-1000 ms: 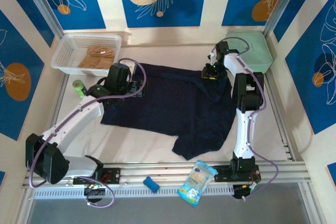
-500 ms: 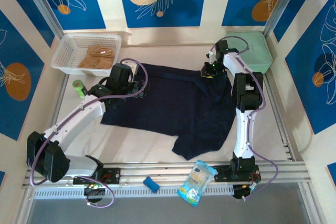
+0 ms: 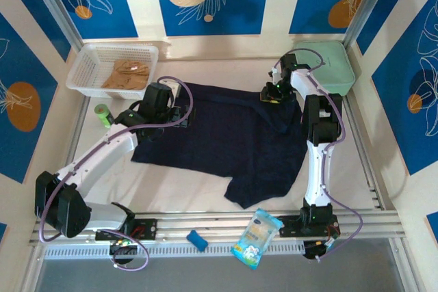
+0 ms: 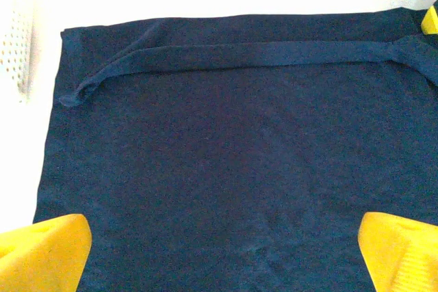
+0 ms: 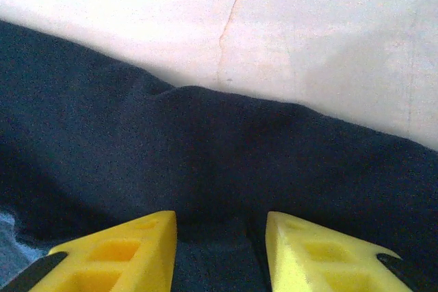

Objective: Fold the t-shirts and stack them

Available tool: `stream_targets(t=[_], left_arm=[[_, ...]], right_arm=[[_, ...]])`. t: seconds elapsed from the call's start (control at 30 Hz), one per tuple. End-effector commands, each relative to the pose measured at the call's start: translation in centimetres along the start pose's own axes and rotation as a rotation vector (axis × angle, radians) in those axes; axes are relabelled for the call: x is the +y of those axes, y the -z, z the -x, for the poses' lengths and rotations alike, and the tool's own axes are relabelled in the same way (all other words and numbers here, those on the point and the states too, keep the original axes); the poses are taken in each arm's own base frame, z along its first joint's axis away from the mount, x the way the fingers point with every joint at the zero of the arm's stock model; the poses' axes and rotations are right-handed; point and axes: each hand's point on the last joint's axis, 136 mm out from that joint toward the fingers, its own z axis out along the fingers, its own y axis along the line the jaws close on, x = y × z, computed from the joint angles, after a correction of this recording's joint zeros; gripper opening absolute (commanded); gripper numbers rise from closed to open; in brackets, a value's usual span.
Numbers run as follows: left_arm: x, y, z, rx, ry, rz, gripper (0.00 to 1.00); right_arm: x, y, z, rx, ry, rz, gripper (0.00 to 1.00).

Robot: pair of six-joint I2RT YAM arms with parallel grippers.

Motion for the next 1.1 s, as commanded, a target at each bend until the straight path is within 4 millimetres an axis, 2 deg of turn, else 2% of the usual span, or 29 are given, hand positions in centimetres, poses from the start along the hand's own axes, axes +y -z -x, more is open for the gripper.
stream_targets(t=[0.0,0.37,0.43,0.5,0.53,0.83,1.07], left_arm=[[-0.9,0.5,1.0,-0.015,-0.006,-0.027,1.00],[-1.4,0.3,1.3,-0.014,-0.011,-0.039,1.00],[-1.5,0.3,1.3,-0.012,-0.011,-0.041,1.00],[-1.6,0.3,1.3,-0.012,-0.012,-0.044,1.00],[-1.6,0.2,1.2,-0.011,-0.013,-0.044,1.00],[-1.7,0.9,1.3,-0.025,-0.017,-0.047,1.00],[-1.3,1.4,0.7,-0.034,-0.023,-0.041,1.00]], right_arm=[[0.1,-0.5,-0.2,0.026,-0.004,0.016,0.35],[0.2,-0.4,-0.1,0.026,-0.010,0.026,0.24],[0.2,-0.2,0.0,0.027,-0.013,0.025,0.17],[0.3,0.0,0.0,0.027,-0.017,0.024,0.02],[0.3,0.2,0.0,0.026,-0.020,0.022,0.00],[2.5,3.0,-0.9,-0.004,-0.053,0.003,0.00],[5.1,4.2,-4.0,-0.003,-0.070,-0.064,0.00]])
